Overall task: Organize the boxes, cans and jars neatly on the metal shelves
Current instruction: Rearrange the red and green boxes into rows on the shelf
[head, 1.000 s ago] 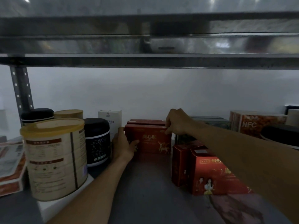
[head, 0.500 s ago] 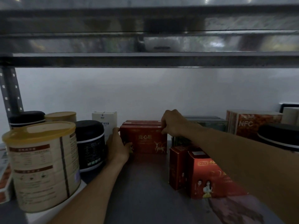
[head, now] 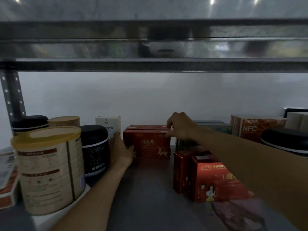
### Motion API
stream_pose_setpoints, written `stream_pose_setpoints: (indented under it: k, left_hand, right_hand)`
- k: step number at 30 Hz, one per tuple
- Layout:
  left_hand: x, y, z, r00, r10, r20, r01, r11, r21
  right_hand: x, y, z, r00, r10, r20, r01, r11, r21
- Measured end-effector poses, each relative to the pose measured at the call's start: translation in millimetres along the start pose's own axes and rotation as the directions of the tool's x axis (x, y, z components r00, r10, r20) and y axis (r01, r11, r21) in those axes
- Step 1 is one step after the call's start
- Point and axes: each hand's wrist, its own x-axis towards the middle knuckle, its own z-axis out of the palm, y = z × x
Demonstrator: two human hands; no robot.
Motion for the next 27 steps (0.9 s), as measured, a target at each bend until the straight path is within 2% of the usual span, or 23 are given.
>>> stream_pose_setpoints:
  k: [3, 9, 13, 17, 21, 27]
  left_hand:
    - [-9.8, 8.9, -9.4, 0.999, 0.039, 0.009, -0.039, 0.999, -0.002]
    - [-56.7, 41.2, -27.5, 0.969, 0.209, 0.130, -0.183, 0.965, -0.189]
    - [-91.1, 54.9, -36.6, 0.929, 0.219, 0.297, -0.103, 0.927, -0.361]
    - [-115.8, 61.1, -38.2, 0.885, 0.222, 0.410, -0.019, 0.896, -0.445]
    - [-131.0, 65.6, -31.2, 0.881, 0.183, 0.437, 0.041, 0.889, -0.456]
    - [-147.0, 78.9, -22.0, 0.884, 0.196, 0.425, 0.015, 0.896, -0.444]
  right_hand:
    - [-19.4, -2.0, -17.7, 1.000, -0.021, 0.008, 0.021, 0.998, 0.052]
    - [-81.9, -15.4, -50.4, 1.000, -0.024, 0.018, 0.023, 0.996, 0.085]
    - [-126.4, -14.3, -61.6, 0.999, 0.007, -0.037, -0.003, 0.993, 0.117]
    - [-158.6, 1.0, -62.4, 0.993, 0.092, -0.078, -0.075, 0.977, 0.201]
    - [-183.9, 18.9, -54.4, 0.984, 0.116, -0.135, -0.080, 0.966, 0.246]
    - [-206.2, 37.1, -48.9, 0.956, 0.138, -0.258, -0.056, 0.952, 0.301]
